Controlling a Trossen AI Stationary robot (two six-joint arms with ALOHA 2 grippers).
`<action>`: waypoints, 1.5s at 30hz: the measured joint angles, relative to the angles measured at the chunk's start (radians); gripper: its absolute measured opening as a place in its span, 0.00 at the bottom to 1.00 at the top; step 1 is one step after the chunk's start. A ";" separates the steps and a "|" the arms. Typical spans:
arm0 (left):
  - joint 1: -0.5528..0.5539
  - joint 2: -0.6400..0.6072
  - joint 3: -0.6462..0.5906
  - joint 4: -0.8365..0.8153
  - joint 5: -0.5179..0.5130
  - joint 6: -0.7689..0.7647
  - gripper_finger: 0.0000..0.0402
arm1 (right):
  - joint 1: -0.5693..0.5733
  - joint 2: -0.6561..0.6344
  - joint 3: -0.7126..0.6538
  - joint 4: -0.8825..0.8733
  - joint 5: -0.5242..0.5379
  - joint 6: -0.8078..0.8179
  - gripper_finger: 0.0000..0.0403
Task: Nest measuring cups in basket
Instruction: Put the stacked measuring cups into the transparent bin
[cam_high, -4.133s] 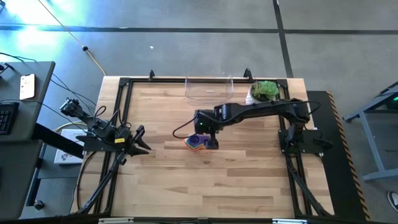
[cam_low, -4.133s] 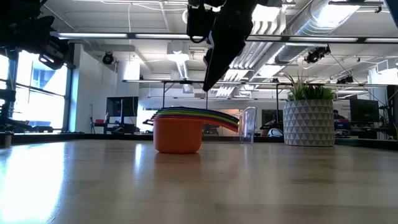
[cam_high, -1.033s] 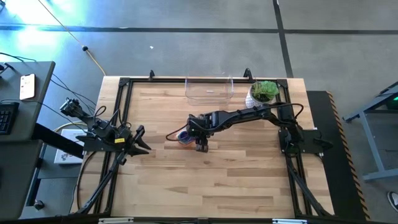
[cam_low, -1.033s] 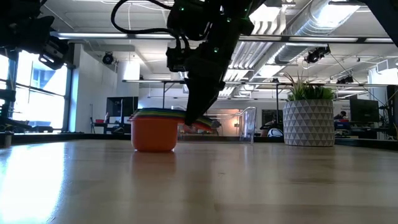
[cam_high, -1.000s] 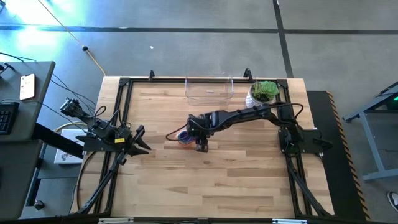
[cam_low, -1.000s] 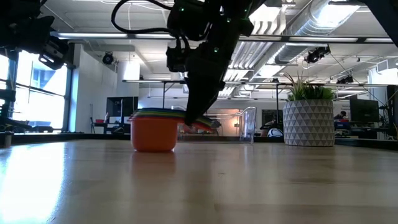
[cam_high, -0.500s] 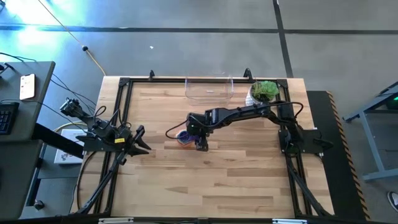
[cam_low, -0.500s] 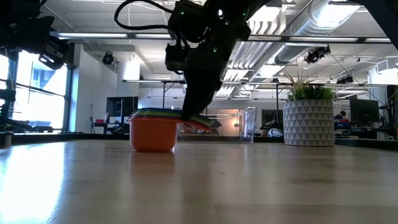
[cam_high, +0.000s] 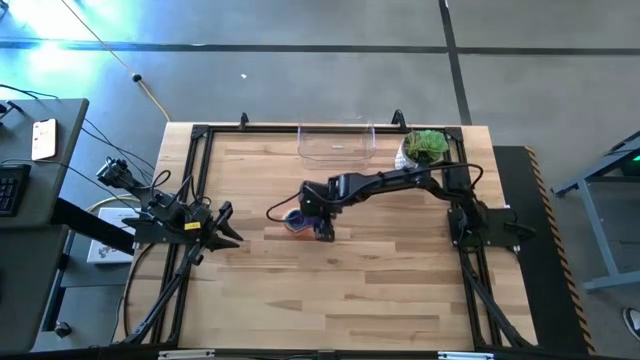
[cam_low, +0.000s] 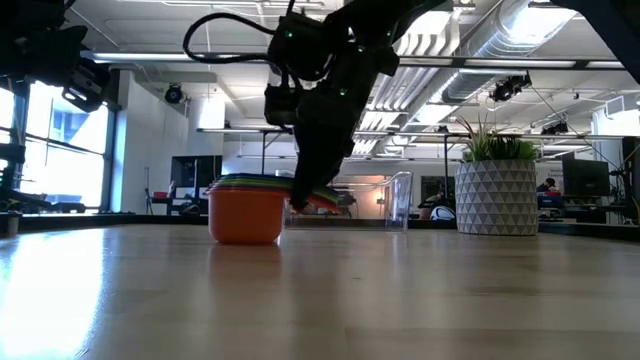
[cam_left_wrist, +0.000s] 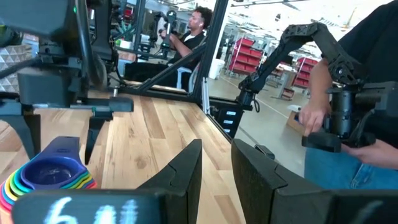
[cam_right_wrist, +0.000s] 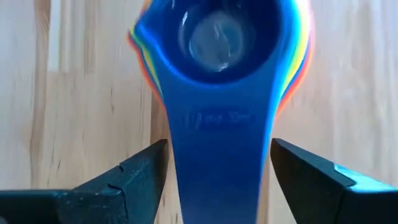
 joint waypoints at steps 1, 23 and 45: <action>0.000 0.000 0.000 0.000 0.000 0.000 0.19 | 0.000 0.002 0.000 -0.010 0.000 0.007 0.68; 0.000 0.000 0.000 0.000 0.000 0.000 0.19 | -0.006 0.002 -0.001 0.012 0.011 0.160 0.32; 0.000 0.000 0.000 0.000 0.000 0.000 0.19 | -0.056 0.001 0.079 -0.077 0.056 0.330 0.31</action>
